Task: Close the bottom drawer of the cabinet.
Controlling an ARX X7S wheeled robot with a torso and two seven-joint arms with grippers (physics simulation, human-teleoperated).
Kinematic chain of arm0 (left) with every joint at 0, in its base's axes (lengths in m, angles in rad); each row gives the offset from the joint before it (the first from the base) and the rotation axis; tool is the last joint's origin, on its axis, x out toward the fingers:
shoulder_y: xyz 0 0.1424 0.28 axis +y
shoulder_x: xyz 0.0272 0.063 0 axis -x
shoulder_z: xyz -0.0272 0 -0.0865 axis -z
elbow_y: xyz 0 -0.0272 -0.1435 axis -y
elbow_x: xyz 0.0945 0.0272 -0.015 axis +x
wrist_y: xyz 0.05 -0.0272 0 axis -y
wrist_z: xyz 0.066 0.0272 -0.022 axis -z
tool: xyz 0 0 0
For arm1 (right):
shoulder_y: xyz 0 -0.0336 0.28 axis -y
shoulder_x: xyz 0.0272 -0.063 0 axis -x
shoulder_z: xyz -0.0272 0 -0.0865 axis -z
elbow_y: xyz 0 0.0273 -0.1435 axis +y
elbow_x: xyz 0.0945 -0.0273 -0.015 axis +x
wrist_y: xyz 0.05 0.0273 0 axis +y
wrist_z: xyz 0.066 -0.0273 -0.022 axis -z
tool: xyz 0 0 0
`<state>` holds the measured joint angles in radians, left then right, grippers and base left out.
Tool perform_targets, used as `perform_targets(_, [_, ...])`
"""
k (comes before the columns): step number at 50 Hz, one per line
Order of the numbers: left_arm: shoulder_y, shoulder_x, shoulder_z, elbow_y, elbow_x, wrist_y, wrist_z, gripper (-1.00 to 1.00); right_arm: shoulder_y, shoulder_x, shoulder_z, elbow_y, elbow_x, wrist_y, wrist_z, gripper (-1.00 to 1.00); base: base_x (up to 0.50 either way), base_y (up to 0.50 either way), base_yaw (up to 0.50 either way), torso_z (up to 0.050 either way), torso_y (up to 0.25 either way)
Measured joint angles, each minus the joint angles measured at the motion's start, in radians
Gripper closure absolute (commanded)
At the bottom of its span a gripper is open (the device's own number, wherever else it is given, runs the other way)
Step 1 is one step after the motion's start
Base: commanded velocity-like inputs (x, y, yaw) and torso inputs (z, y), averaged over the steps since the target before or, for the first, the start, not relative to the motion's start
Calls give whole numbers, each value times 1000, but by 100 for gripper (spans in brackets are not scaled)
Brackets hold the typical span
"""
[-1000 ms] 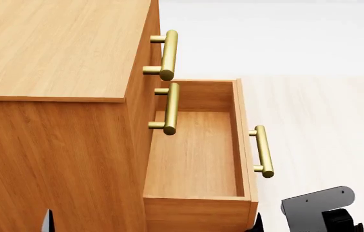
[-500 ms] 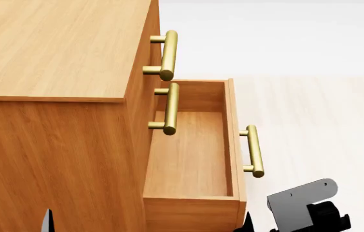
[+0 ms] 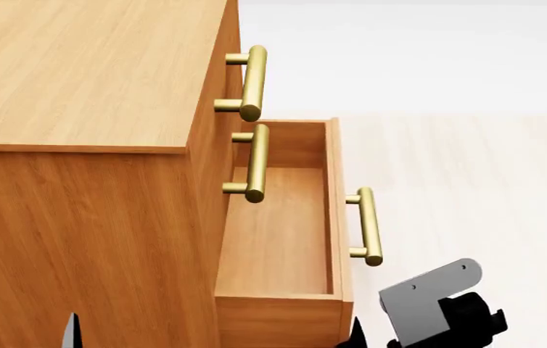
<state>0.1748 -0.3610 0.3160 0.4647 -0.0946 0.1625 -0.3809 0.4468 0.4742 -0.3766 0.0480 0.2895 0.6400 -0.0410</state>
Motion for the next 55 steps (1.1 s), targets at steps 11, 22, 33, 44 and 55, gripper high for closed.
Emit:
perform_targets(11, [-2,-3,2,-4,-3,5,-2,-100,23,-13,-32,13,-5,-1,-16,-100,0,0,0,0,0])
perform_targets(22, [0,-7,3,-4,-5,10,-5,-100,46,-30,-64,27,-11,-5,-33,-100,0,0,0,0,0])
perform_targets(33, [2,-10,5,-4,-7,15,-9,-100,66,-48,-93,41,-21,-12,-48,-100,0,0,0,0,0])
perform_targets(44, [1,-13,7,-5,-10,17,-12,-100,90,-70,-124,69,-29,-28,-67,-100,0,0,0,0,0])
perform_targets(55, [-1,-16,8,-8,-15,17,-14,-100,111,-88,-150,91,-36,-38,-84,-100,0,0,0,0,0])
